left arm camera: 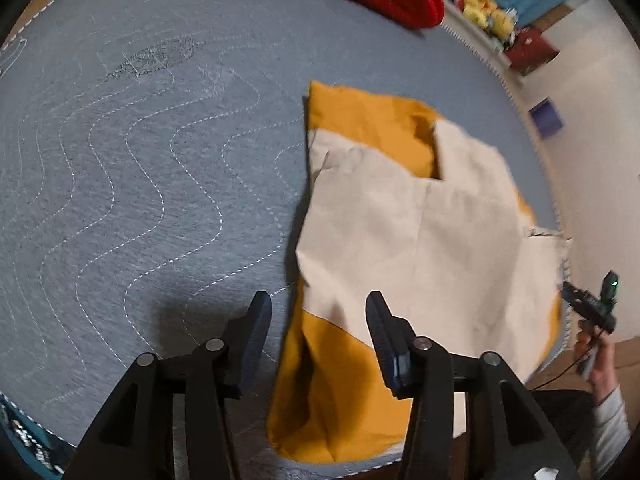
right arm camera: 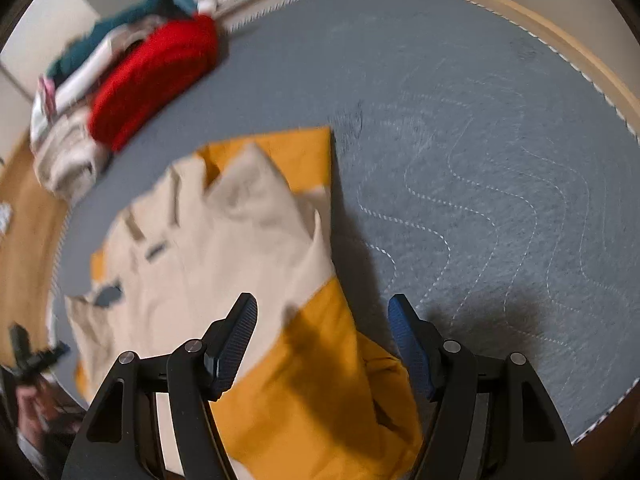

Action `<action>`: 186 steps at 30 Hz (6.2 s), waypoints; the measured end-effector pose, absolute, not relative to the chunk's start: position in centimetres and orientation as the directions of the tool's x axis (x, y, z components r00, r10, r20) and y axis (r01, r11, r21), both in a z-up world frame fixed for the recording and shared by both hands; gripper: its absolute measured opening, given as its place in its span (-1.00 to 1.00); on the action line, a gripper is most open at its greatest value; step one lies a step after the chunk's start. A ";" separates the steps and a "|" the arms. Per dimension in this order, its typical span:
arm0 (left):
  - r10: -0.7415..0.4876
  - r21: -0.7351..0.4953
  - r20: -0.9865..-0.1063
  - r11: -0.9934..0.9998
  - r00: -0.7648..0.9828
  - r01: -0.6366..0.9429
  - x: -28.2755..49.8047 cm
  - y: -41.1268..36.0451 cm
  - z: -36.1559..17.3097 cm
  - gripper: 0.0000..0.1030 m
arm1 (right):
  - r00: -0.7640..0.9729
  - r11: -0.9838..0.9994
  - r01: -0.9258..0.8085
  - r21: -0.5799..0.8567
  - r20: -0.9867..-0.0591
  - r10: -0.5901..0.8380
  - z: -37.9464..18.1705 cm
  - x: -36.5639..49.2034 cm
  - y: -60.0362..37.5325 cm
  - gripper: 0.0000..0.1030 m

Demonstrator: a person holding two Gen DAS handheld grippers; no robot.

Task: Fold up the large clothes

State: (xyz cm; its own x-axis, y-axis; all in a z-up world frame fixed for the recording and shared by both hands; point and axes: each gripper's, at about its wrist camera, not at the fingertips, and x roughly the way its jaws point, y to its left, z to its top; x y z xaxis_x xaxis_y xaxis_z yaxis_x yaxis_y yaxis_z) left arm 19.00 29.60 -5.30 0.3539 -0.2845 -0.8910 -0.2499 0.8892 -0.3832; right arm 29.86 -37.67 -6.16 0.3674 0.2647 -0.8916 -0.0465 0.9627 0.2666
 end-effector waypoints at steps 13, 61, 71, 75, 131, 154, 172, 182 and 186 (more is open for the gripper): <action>-0.244 -0.302 -0.933 0.930 0.265 -0.208 22.3 27.6 -8.2 -0.08 | 0.287 0.965 -0.161 0.208 -0.926 0.247 -9.2 31.3 -34.7 -0.10; -0.226 -0.305 -0.884 0.942 0.409 -0.139 24.7 26.8 -5.8 -0.95 | 0.372 0.983 -0.077 0.167 -0.910 0.183 -6.8 31.3 -34.8 -0.89; -0.124 -0.309 -0.788 0.927 0.603 -0.214 24.1 29.1 -1.6 -0.96 | 0.688 0.988 -0.115 0.106 -0.709 0.156 0.8 30.4 -32.2 -0.93; -0.086 -0.287 -0.779 0.929 0.621 -0.232 25.1 28.4 -1.7 -0.96 | 0.682 0.990 -0.118 0.082 -0.718 0.140 -0.2 32.8 -30.9 -0.93; 0.052 0.080 -0.966 0.991 0.255 0.103 17.4 22.7 -10.0 -0.04 | 0.253 0.932 -0.330 -0.150 -0.965 -0.066 -11.3 28.4 -32.1 0.03; -0.079 -0.260 -0.790 0.941 0.608 -0.216 7.2 19.2 -2.5 -0.77 | 0.735 0.955 -0.292 -0.041 -0.649 0.197 5.3 10.4 -22.0 0.05; -0.353 -0.656 -0.735 0.586 0.579 -0.476 8.8 24.6 -12.9 0.14 | 0.524 0.908 -0.420 -0.010 -0.819 0.234 -2.9 17.0 -15.0 0.05; -0.273 -0.732 -0.636 0.511 0.722 -0.451 11.3 24.4 -13.6 -0.36 | 0.497 0.892 -0.452 0.002 -0.830 0.254 -3.8 16.5 -14.0 0.05; -0.274 -0.724 -0.627 0.551 0.729 -0.416 12.1 24.5 -12.4 -0.75 | 0.496 0.882 -0.471 0.002 -0.827 0.267 -4.0 16.2 -13.6 0.05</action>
State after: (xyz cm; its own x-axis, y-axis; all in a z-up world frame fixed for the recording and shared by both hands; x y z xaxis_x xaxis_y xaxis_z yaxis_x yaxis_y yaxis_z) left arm 12.12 24.49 -12.40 0.7290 -0.2739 -0.6274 -0.4160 0.5506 -0.7237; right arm 16.18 -13.63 -3.97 0.4955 0.2665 -0.8267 -0.4709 0.8822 0.0021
